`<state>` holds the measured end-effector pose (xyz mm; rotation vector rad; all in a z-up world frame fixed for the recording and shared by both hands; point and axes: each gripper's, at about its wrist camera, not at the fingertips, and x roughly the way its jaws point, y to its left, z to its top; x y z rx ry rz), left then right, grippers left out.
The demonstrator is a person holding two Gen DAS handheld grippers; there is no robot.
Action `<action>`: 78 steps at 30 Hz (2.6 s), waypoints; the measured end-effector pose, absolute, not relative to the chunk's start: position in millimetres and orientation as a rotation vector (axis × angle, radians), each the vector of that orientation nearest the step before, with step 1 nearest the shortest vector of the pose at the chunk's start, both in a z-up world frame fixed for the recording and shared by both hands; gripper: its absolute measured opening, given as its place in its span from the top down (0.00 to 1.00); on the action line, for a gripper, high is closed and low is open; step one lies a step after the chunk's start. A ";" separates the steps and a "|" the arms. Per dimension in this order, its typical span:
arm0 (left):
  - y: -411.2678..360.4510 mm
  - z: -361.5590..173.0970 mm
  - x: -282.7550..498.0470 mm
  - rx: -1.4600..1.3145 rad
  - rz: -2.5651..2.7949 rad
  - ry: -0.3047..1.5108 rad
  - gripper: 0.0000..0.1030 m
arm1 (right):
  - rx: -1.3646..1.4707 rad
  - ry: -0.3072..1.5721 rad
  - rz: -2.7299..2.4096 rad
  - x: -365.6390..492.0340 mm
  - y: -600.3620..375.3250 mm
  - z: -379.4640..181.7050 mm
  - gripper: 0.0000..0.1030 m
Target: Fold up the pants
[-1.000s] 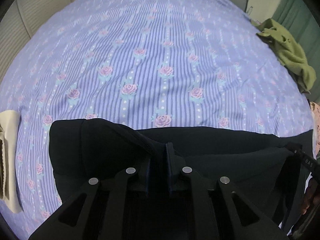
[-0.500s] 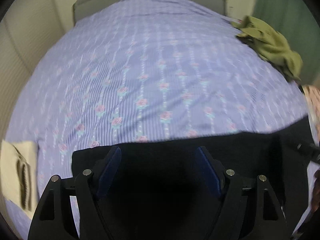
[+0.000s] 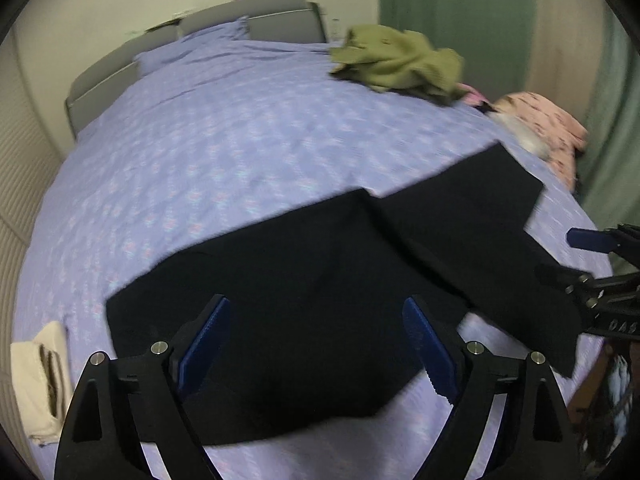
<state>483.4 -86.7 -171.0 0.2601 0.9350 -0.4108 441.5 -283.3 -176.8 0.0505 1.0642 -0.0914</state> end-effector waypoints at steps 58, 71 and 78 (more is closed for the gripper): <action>-377.4 -207.4 553.4 0.207 -0.335 1.012 0.14 | -0.143 0.977 -0.356 608.1 -609.2 -228.0 0.94; -410.3 -231.0 574.5 0.252 -0.273 1.034 0.14 | -0.095 0.964 -0.426 637.2 -660.5 -260.1 0.36; -430.1 -237.4 570.1 0.266 -0.302 1.019 0.14 | 0.202 0.955 -0.373 557.3 -704.2 -261.1 0.37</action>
